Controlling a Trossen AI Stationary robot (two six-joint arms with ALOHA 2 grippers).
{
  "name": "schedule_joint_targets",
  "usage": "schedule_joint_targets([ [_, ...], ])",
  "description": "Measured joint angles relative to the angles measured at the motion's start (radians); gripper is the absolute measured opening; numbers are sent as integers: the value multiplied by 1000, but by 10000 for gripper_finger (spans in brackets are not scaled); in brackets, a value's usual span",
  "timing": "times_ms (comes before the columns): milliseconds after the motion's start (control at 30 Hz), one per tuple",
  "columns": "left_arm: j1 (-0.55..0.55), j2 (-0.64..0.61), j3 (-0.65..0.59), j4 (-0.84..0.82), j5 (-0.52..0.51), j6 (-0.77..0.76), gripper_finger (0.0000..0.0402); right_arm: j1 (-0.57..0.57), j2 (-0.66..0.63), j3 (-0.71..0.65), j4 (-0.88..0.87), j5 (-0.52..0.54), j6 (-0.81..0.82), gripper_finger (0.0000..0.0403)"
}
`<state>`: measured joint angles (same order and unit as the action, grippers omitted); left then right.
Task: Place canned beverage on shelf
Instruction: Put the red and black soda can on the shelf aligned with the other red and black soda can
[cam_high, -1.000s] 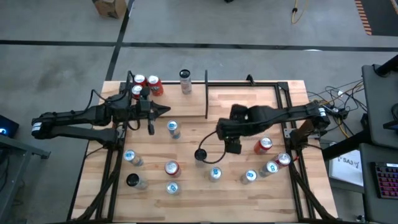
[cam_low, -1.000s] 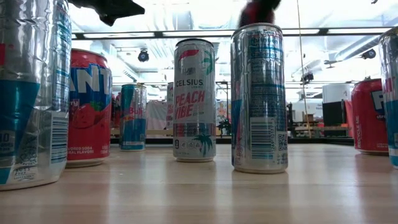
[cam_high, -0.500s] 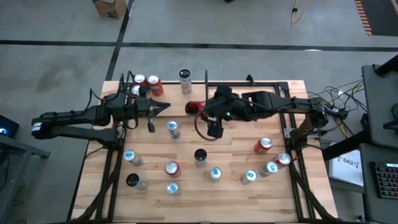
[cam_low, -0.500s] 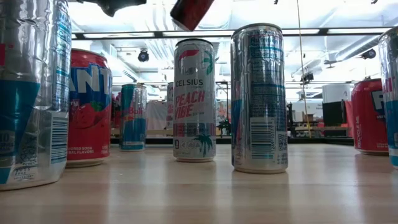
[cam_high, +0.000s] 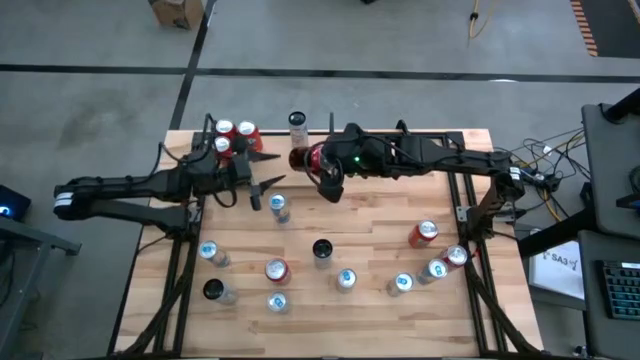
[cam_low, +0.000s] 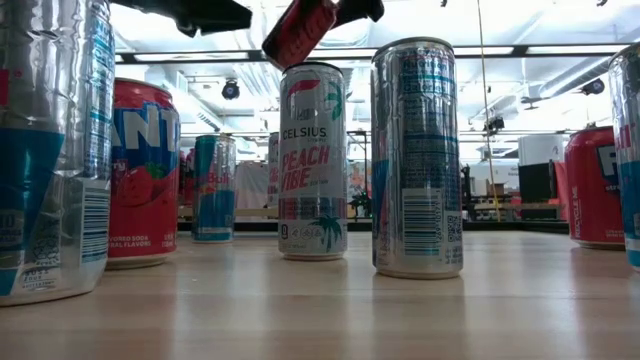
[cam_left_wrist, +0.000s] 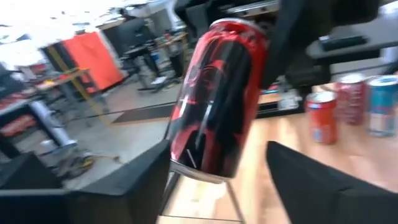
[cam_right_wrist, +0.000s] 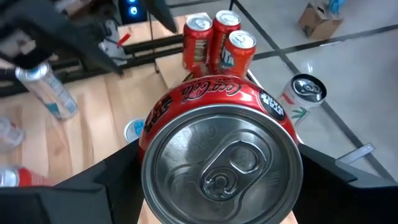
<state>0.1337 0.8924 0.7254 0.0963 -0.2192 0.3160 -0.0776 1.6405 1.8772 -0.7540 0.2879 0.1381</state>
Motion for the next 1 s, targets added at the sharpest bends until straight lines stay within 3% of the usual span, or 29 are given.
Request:
schedule_joint_targets([
  [100, 0, 37, 0, 41, -47, 33, 306, -9, 0, -8, 13, 1, 7, 288],
  [233, 0, 83, 0, 97, -59, 42, 341, -23, 0, -21, 34, 0, 21, 288],
  [567, 2, 205, 0, 239, -75, 45, 335, -40, 0, -27, 49, 8, 21, 288],
  [1000, 0, 351, 1, 442, -256, 222, 334, -44, 0, -30, 55, -2, 60, 288],
])
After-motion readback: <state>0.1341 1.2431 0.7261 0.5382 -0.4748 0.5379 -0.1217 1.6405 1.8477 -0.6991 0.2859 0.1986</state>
